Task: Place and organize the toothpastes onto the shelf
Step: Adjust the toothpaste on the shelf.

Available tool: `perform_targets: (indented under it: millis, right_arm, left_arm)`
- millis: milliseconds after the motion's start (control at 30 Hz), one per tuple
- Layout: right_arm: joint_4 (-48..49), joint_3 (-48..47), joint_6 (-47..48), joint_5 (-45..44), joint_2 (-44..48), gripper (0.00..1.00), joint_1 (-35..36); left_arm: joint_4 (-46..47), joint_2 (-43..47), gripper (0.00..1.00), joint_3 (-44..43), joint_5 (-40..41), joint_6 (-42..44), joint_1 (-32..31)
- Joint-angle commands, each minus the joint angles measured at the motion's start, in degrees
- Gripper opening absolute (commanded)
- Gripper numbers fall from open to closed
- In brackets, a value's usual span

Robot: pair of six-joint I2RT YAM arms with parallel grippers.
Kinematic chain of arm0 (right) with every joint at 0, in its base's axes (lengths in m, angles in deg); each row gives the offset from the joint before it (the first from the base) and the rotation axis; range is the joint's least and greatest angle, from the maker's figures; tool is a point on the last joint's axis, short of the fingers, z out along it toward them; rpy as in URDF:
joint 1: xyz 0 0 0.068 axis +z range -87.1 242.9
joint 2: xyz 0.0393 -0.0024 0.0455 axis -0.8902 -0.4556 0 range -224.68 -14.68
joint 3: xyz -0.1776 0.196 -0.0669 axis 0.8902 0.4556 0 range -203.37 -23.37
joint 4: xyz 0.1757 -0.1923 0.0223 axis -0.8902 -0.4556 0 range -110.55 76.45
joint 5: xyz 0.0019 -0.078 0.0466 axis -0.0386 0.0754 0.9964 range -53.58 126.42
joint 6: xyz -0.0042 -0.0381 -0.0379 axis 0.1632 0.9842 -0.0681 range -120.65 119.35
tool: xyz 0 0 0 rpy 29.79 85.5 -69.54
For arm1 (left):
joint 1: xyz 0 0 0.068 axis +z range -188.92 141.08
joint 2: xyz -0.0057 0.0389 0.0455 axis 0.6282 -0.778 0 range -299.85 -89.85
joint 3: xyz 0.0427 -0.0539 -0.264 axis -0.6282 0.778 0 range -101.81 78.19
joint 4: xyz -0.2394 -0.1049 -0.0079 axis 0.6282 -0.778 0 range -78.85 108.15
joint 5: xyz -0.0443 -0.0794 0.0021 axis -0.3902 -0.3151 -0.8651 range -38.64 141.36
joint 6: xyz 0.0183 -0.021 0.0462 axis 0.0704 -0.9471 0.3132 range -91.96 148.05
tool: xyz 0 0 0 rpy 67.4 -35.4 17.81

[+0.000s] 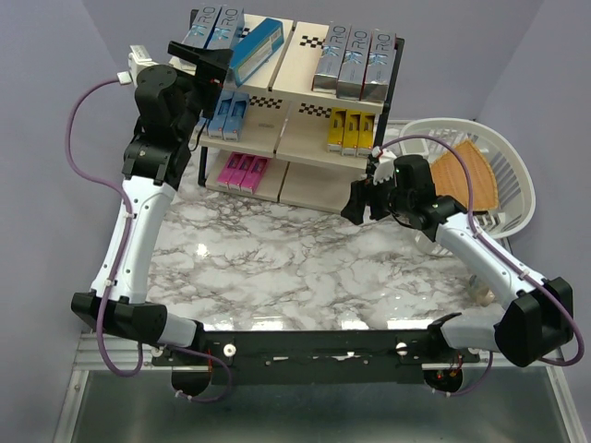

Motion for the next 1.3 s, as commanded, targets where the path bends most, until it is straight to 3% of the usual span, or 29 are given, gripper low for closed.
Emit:
perform_targets:
  millis: [0, 433, 1133, 1267]
  right_arm:
    - [1.7, 0.9, -0.1, -0.3, 1.3, 0.96, -0.1]
    - [1.7, 0.8, 0.3, -0.9, 1.0, 0.96, -0.1]
    - [1.9, 1.0, 0.5, -1.2, 1.0, 0.97, -0.1]
    - [1.8, 0.8, 0.4, -1.1, 1.0, 0.97, -0.1]
  left_arm:
    - [2.4, -1.3, 0.99, -0.3, -5.6, -6.1, 0.4]
    - [1.7, -3.1, 0.95, 0.2, -4.5, -6.8, 0.8]
    - [4.2, -4.0, 0.76, 3.1, -3.9, -8.2, 1.5]
    - [4.7, -3.8, 0.68, 4.0, -4.4, -8.7, 1.5]
